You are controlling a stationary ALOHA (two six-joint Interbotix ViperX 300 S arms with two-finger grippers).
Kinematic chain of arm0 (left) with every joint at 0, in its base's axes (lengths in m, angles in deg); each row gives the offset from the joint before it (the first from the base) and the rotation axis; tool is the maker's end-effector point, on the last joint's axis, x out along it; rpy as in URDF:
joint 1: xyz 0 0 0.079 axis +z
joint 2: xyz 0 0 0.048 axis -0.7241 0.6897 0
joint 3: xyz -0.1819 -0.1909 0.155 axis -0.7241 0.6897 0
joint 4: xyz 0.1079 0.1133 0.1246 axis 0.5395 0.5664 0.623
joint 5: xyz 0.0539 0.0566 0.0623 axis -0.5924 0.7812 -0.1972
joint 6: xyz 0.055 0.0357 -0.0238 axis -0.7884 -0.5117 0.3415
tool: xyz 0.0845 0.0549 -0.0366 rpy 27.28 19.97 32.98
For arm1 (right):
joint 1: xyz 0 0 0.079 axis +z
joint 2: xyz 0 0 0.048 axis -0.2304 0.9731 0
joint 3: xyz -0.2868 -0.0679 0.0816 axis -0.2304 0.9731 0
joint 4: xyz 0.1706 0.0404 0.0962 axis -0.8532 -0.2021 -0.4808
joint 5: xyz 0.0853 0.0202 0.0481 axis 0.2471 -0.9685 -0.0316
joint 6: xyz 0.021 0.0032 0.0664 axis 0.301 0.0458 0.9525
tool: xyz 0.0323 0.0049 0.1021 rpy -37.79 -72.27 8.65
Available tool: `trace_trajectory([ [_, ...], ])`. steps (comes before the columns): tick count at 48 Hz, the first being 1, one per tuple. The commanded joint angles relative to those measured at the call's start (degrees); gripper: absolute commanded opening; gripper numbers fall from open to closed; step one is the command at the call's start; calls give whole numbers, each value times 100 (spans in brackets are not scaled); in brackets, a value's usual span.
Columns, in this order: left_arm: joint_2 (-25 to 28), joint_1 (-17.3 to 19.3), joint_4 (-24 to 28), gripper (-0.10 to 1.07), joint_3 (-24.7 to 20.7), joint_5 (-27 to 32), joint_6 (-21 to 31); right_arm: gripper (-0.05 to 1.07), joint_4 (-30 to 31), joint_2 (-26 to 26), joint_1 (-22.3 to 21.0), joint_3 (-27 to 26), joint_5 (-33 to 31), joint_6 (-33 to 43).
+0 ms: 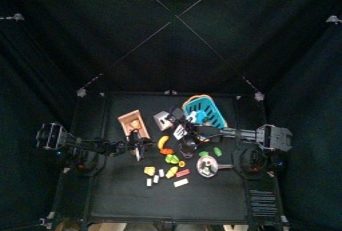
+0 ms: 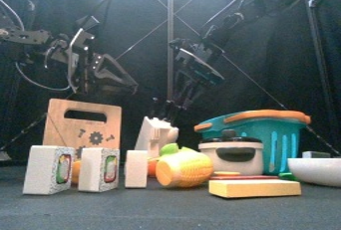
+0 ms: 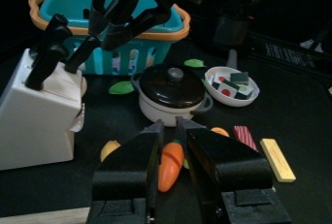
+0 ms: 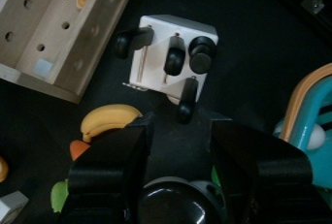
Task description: Grab pairing knife
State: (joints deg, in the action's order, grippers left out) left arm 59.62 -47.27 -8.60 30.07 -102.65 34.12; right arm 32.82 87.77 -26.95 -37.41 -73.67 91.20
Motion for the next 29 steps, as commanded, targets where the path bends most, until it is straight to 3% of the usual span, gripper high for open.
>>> trace_trajectory([
  [1, -9, -9, 9, 64, -114, -35, -9, 80, 53, -79, -18, -202, 26, 9],
  [29, -9, -9, 9, 64, -79, -35, 0, 78, 114, 176, -185, -281, -18, 9],
])
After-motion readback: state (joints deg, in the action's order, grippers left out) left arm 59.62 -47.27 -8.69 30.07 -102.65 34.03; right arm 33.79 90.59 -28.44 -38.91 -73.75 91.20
